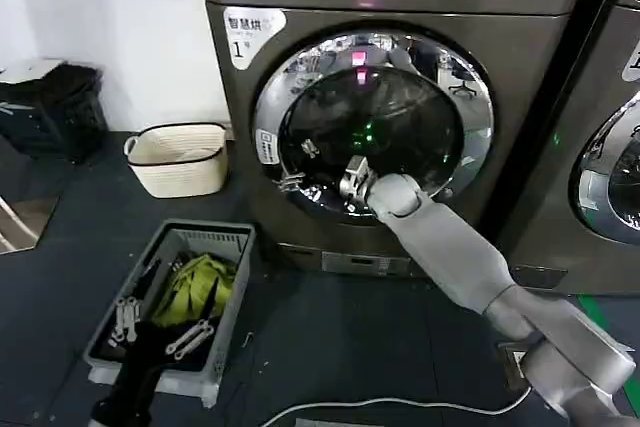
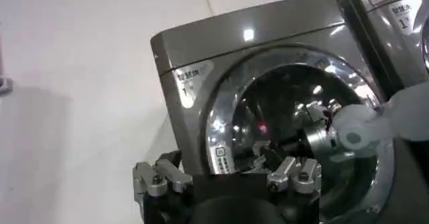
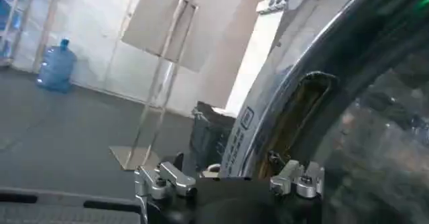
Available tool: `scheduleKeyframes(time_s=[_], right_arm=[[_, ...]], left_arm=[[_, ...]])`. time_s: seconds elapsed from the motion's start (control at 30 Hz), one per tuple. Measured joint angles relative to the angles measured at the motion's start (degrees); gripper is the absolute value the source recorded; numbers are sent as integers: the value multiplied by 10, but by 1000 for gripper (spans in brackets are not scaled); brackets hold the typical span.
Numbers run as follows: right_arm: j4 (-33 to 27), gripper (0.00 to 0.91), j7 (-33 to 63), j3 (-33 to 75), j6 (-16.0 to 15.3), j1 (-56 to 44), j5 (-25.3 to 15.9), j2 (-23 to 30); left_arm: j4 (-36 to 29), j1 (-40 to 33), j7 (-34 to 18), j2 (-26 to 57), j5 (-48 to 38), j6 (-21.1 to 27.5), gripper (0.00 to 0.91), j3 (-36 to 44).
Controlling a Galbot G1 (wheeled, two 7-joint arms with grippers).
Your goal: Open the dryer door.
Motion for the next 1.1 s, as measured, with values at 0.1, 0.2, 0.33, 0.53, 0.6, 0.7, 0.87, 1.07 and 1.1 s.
scheduleKeyframes(time_s=[0.1,0.2,0.33,0.53,0.6,0.7,0.87,1.07,1.1], right_arm=[[8,907,-21,0,2,0,13,-9],[18,907,-45,0,7,-4,29,-21],[39,907,-84,-9,10,-5,67,-43],[76,907,-153,-14,19,-7,111,-79],[86,907,-185,-11,20,-8,128,-90],[104,907,-223,-8,18,-12,146,-106],[145,907,-256,-3,9,-18,173,-135],[206,907,-277,8,-2,-31,196,-174],[217,907,-283,10,-2,-34,198,-181]], left_arm=[[-1,-1,0,0,0,1,907,0],[-2,-2,0,-2,0,1,907,1],[-5,-1,0,-2,-4,4,907,1],[-6,-5,-1,-1,-10,7,907,0],[-7,-7,-1,-1,-11,9,907,0],[-7,-11,-1,0,-14,15,907,-4],[-5,-12,0,6,-16,20,907,-15],[5,-23,0,14,-39,29,907,-43],[6,-26,0,15,-42,32,907,-47]])
